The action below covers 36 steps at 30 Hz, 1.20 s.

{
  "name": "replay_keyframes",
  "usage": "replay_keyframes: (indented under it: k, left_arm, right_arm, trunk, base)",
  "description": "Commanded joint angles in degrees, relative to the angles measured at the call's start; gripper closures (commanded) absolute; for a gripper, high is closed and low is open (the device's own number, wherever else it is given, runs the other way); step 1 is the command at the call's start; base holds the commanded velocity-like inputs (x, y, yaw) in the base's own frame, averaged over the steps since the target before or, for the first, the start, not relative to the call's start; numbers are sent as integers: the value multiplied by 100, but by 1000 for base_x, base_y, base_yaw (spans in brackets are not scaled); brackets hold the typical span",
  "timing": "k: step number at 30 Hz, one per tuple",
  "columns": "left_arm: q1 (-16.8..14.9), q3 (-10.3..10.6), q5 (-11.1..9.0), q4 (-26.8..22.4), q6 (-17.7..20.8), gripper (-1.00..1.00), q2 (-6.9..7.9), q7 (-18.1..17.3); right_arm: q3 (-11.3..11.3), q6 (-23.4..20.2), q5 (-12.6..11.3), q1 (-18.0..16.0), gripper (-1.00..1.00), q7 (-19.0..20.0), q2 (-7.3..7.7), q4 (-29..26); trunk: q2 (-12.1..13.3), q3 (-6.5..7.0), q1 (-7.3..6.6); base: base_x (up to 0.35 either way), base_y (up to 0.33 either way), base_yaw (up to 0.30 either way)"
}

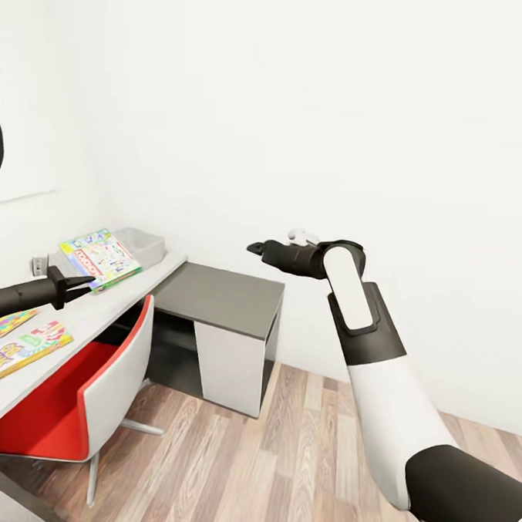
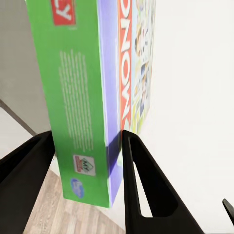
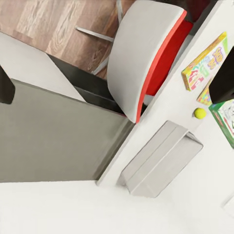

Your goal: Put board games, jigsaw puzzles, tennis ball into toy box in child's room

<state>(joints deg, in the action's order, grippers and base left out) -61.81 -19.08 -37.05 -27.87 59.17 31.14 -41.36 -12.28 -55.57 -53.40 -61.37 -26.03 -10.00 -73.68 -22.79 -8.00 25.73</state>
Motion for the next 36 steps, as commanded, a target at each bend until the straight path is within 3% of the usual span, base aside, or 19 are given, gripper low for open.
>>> replay_keyframes:
  k: [1, 24, 36]
  left_arm:
    - [-8, -25, 39, 3, 21, 100, -3, -39]
    - [-6, -26, 39, 1, 25, 100, -3, -39]
    - [-8, -26, 35, 1, 25, 100, -3, -39]
  right_arm:
    - [-4, -9, -67, -9, -100, -59, 0, -5]
    - [-11, -7, -91, -15, -100, -60, 0, 29]
    - [-20, 3, -83, -15, -100, -60, 0, 29]
  trunk:
    - [-13, -20, 5]
    - [-13, -221, 5]
    - [-13, -333, 5]
  base:
    - [160, -148, 210]
    - [84, -96, 104]
    - [251, -152, 65]
